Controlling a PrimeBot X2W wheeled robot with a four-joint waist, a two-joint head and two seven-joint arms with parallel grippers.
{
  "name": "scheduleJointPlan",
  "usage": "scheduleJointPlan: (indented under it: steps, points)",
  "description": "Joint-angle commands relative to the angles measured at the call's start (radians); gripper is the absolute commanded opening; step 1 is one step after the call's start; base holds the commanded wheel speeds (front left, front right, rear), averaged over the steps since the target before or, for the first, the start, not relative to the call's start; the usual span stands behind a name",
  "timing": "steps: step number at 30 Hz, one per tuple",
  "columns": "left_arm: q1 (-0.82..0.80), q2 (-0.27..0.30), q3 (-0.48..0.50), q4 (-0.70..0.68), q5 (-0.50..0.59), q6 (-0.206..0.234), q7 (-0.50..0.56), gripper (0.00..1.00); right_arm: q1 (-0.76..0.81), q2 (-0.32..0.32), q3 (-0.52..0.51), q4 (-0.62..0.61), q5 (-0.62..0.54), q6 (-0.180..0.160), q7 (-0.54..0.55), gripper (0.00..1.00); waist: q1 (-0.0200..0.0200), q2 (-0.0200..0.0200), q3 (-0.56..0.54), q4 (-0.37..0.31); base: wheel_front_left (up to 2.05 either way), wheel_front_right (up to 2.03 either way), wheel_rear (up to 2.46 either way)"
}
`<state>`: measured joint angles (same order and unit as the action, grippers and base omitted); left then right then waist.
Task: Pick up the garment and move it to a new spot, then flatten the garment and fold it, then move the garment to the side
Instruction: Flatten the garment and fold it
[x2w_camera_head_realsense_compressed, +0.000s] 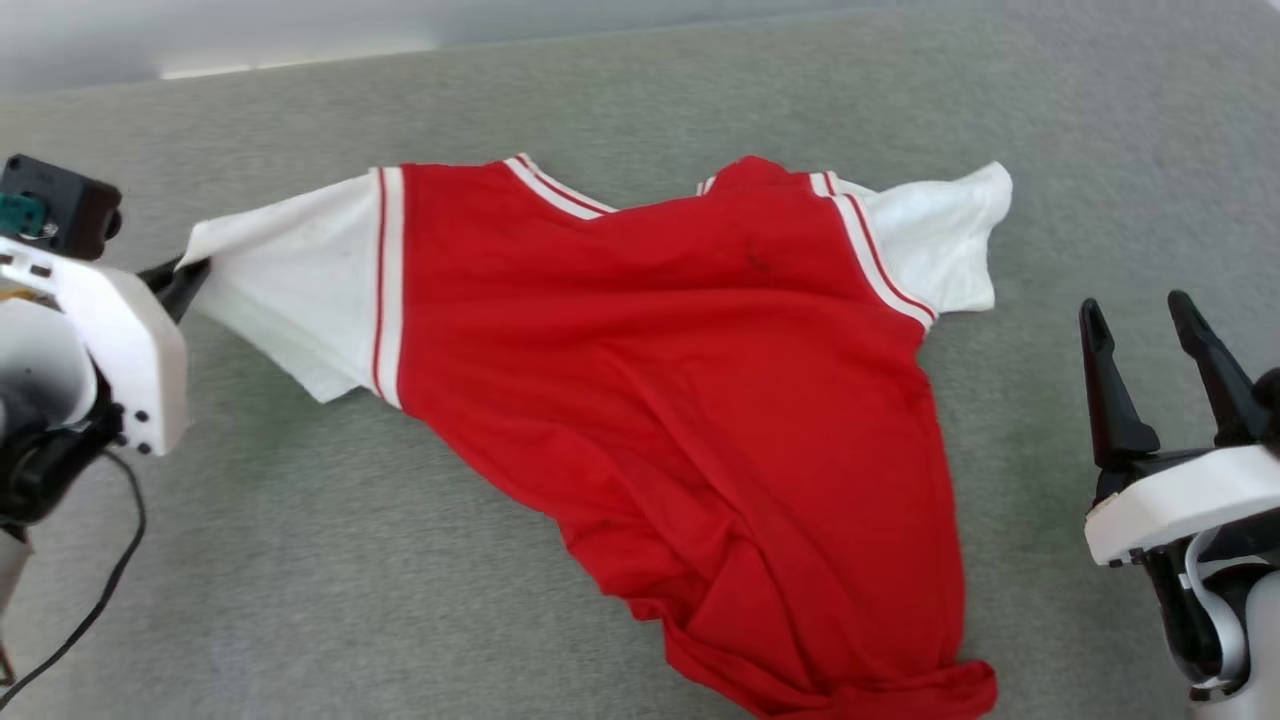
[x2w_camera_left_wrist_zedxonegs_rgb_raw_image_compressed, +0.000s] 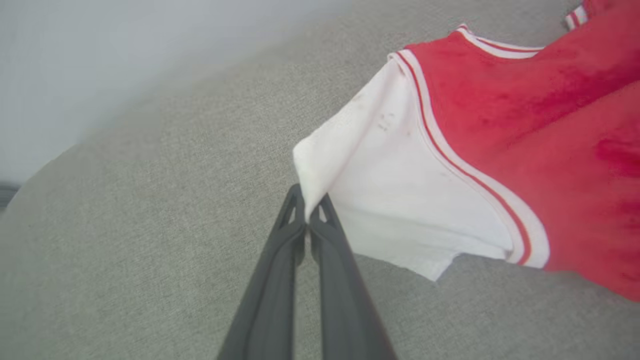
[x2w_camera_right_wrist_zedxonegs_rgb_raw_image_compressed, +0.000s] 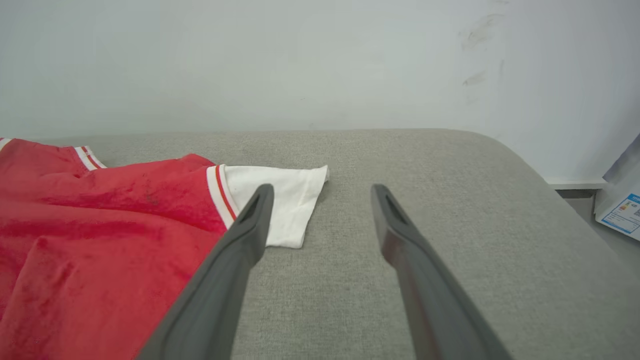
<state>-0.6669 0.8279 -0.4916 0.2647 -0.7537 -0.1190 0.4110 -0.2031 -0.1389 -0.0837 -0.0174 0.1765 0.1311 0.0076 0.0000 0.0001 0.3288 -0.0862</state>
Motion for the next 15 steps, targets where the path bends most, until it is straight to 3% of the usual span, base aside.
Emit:
scheduleJointPlan:
  steps: [1,4,8,9,15]
  points:
    - [0.013,-0.013,0.006,-0.026,0.009,0.008,-0.029,0.0,0.002,-0.02,0.007,0.002,0.005,-0.001,0.036,1.0,0.0,-0.0001,-0.021,0.035,0.0,0.0,0.0]
    - [0.027,-0.019,0.011,-0.101,0.021,0.024,-0.07,0.0,-0.024,-0.067,0.035,-0.003,0.022,-0.001,0.154,1.0,0.0,-0.0001,-0.018,0.063,0.0,0.0,0.0]
    - [0.05,-0.028,0.015,-0.22,0.027,0.049,-0.1,0.0,-0.095,-0.155,0.07,-0.026,0.105,-0.001,0.397,1.0,0.0,-0.0001,0.0,0.1,0.0,0.0,0.0]
    - [0.073,-0.03,0.017,-0.313,0.034,0.072,-0.113,0.0,-0.188,-0.222,0.076,-0.033,0.164,-0.001,0.618,1.0,0.0,-0.0001,0.021,0.127,0.0,0.0,0.0]
    - [0.1,-0.04,0.003,-0.476,0.068,0.115,-0.128,0.0,-0.425,-0.31,0.064,0.057,0.201,-0.001,0.972,1.0,0.0,-0.0001,0.078,0.193,0.0,0.0,0.0]
